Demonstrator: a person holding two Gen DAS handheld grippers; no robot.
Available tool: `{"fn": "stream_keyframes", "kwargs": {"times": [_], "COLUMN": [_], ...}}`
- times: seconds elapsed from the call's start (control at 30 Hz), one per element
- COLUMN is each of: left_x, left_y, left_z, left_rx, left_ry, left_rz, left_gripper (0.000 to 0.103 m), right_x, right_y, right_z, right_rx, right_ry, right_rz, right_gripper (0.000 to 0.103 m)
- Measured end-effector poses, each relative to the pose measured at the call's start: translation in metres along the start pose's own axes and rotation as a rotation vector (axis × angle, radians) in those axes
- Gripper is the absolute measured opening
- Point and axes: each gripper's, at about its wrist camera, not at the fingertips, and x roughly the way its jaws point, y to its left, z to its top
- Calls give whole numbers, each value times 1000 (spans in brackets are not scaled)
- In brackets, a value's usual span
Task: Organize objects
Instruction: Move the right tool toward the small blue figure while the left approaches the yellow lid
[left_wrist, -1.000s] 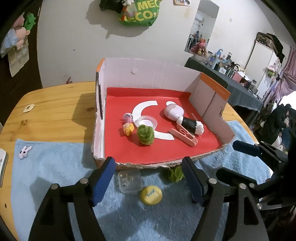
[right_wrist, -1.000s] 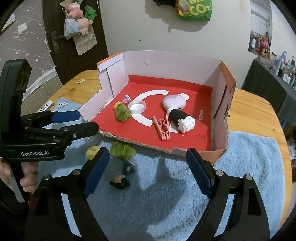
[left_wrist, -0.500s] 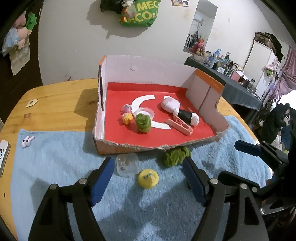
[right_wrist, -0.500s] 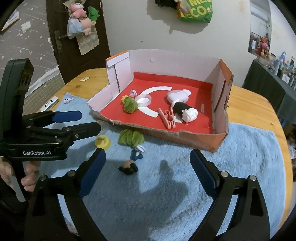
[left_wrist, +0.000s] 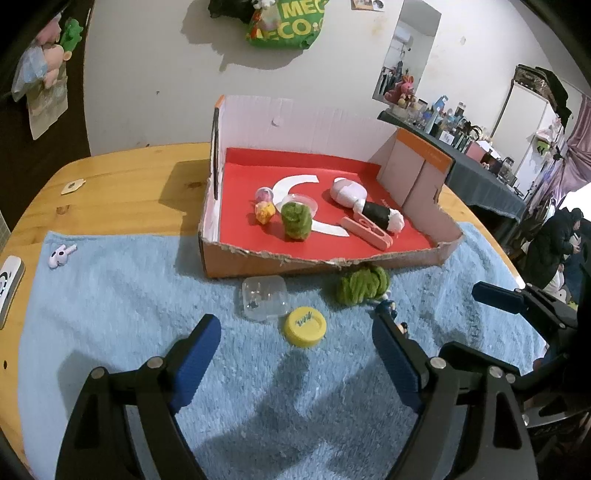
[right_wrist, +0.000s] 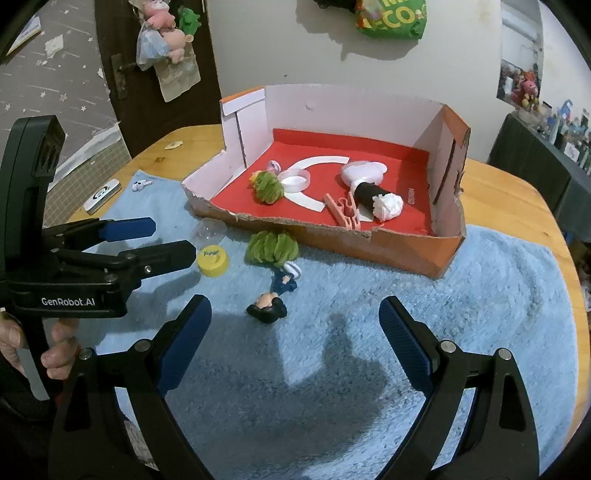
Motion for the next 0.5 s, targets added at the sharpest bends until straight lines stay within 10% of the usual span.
{"fn": "stream_keyframes", "kwargs": {"times": [0.5], "left_x": [14], "left_y": [-4], "left_z": [-8], "left_rx": [25], "left_ry": [37], "left_rz": [-21], "left_gripper": [67], "right_x": [16], "right_y": [4], "right_z": [-7], "right_rx": [-20], "right_ry": [30], "right_rz": [5], "right_gripper": [79]}}
